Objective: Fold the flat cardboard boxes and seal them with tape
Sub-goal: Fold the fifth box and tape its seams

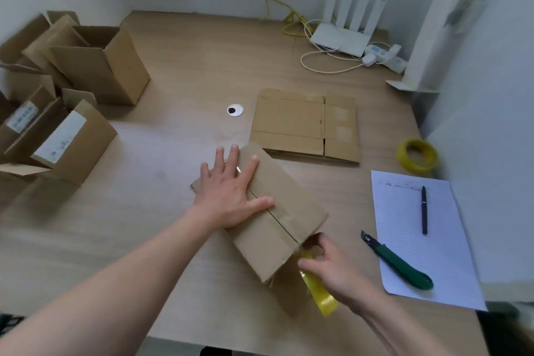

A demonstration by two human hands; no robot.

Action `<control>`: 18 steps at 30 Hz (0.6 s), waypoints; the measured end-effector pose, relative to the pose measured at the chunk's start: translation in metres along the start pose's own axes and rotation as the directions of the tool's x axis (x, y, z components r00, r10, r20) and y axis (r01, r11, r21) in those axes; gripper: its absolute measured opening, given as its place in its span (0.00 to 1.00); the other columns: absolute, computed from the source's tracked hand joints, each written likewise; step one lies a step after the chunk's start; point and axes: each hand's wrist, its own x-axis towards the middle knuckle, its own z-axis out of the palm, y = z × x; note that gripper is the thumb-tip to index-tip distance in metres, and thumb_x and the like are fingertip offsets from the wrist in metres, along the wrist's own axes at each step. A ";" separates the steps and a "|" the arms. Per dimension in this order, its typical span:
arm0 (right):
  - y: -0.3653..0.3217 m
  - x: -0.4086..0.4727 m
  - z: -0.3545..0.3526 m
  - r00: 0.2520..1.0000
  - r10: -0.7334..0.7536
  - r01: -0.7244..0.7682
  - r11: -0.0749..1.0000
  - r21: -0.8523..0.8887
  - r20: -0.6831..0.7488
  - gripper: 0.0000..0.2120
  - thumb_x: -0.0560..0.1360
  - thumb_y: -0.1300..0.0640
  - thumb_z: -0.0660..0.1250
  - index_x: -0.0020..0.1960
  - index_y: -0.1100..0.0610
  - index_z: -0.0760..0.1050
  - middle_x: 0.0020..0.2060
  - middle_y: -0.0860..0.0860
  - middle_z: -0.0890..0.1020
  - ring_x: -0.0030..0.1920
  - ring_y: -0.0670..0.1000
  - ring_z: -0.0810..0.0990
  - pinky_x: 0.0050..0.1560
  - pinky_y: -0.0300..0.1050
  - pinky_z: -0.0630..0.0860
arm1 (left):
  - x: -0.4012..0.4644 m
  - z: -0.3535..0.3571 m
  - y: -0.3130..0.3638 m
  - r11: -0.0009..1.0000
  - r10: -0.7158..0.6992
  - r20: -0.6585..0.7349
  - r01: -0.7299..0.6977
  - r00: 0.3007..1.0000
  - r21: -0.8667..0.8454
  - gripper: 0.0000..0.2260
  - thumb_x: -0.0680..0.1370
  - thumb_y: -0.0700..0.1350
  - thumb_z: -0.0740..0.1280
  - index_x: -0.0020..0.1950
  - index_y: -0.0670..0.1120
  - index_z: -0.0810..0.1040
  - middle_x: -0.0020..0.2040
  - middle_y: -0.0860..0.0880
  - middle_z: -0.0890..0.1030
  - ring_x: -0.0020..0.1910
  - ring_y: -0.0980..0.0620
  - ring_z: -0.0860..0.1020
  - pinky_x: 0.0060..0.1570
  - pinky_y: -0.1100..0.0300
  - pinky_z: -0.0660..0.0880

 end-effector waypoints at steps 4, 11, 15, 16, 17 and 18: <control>0.014 -0.013 0.048 0.992 0.085 -0.065 0.979 0.192 -0.097 0.22 0.65 0.51 0.71 0.58 0.51 0.73 0.35 0.51 0.80 0.33 0.53 0.80 0.38 0.57 0.82 | 0.038 -0.012 -0.001 0.937 0.326 0.039 -0.328 0.945 0.119 0.45 0.65 0.82 0.38 0.78 0.62 0.39 0.81 0.51 0.38 0.78 0.42 0.36 0.73 0.38 0.45; 0.013 -0.004 0.085 0.925 0.153 -0.005 0.920 0.392 -0.349 0.13 0.69 0.56 0.69 0.53 0.51 0.75 0.46 0.53 0.82 0.29 0.54 0.81 0.29 0.47 0.78 | 0.045 -0.010 0.005 0.928 0.348 -0.021 -0.341 0.937 0.149 0.47 0.67 0.79 0.33 0.79 0.54 0.42 0.81 0.49 0.42 0.79 0.42 0.41 0.71 0.38 0.49; 0.018 -0.003 0.087 0.901 0.157 0.007 0.927 0.374 -0.404 0.19 0.63 0.52 0.69 0.53 0.51 0.77 0.46 0.49 0.84 0.31 0.53 0.82 0.28 0.46 0.78 | 0.037 -0.008 0.007 0.963 0.265 -0.017 -0.263 0.964 0.055 0.50 0.68 0.78 0.35 0.80 0.46 0.44 0.81 0.47 0.41 0.79 0.42 0.41 0.72 0.38 0.49; 0.019 -0.002 0.088 0.898 0.155 0.014 0.926 0.377 -0.412 0.19 0.63 0.53 0.69 0.54 0.51 0.77 0.46 0.50 0.84 0.32 0.52 0.82 0.28 0.47 0.78 | 0.035 -0.009 0.007 0.963 0.268 -0.013 -0.268 0.963 0.042 0.49 0.69 0.77 0.36 0.80 0.46 0.44 0.81 0.46 0.41 0.79 0.43 0.41 0.73 0.38 0.49; 0.020 -0.001 0.088 0.894 0.155 0.018 0.925 0.381 -0.420 0.20 0.63 0.53 0.69 0.54 0.52 0.77 0.46 0.51 0.84 0.33 0.52 0.82 0.29 0.47 0.79 | 0.032 -0.009 0.006 0.959 0.282 -0.011 -0.282 0.959 0.037 0.48 0.69 0.76 0.36 0.80 0.45 0.45 0.81 0.46 0.41 0.79 0.43 0.41 0.73 0.38 0.48; 0.020 -0.001 0.089 0.892 0.154 0.024 0.923 0.384 -0.426 0.19 0.63 0.53 0.69 0.54 0.52 0.77 0.47 0.52 0.84 0.33 0.52 0.82 0.29 0.47 0.79 | 0.028 -0.009 0.005 0.952 0.305 -0.015 -0.304 0.952 0.040 0.47 0.70 0.74 0.35 0.80 0.45 0.46 0.81 0.46 0.42 0.79 0.43 0.41 0.73 0.39 0.48</control>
